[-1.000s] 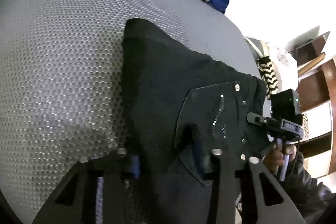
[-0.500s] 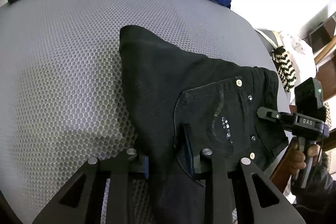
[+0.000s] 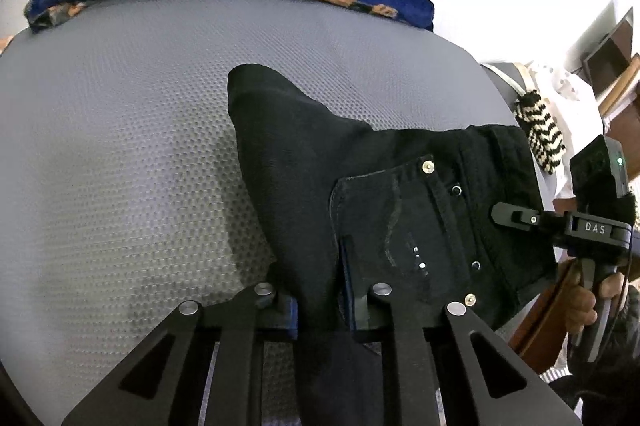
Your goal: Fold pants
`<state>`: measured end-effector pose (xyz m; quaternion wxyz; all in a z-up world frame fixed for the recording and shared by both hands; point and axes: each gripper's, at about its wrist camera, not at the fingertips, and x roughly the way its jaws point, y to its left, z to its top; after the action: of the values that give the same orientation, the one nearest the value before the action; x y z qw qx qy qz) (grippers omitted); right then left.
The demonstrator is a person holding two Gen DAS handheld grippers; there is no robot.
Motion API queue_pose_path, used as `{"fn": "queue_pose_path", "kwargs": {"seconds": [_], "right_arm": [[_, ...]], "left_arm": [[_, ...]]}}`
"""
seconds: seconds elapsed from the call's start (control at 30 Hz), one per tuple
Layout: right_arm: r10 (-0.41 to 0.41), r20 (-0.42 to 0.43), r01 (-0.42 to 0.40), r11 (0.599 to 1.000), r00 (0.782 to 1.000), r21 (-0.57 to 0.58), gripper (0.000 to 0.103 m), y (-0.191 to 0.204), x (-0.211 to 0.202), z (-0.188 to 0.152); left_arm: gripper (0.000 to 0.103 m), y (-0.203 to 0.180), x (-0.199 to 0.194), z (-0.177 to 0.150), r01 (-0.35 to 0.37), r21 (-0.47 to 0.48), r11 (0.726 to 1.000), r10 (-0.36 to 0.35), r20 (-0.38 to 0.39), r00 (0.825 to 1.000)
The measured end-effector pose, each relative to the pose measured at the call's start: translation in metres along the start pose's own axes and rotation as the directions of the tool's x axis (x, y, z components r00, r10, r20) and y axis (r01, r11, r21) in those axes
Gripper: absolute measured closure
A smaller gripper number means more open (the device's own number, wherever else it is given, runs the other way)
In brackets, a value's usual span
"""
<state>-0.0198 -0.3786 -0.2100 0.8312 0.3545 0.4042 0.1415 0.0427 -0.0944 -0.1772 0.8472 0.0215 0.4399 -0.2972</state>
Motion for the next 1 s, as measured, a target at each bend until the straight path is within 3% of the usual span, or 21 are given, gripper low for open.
{"fn": "queue_pose_path", "kwargs": {"seconds": [0.47,1.0], "right_arm": [[0.068,-0.025,-0.069,0.997,0.997,-0.044,0.081,0.039,0.05,0.037],[0.075,-0.028,-0.078,0.992,0.997,-0.098,0.082,0.074,0.105,0.133]], "left_arm": [[0.088,0.04,-0.026,0.025,-0.048,-0.051,0.998,0.052,0.083,0.995],[0.088,0.103,-0.01,0.121,-0.122,-0.065,0.99,0.131,0.154,0.979]]}}
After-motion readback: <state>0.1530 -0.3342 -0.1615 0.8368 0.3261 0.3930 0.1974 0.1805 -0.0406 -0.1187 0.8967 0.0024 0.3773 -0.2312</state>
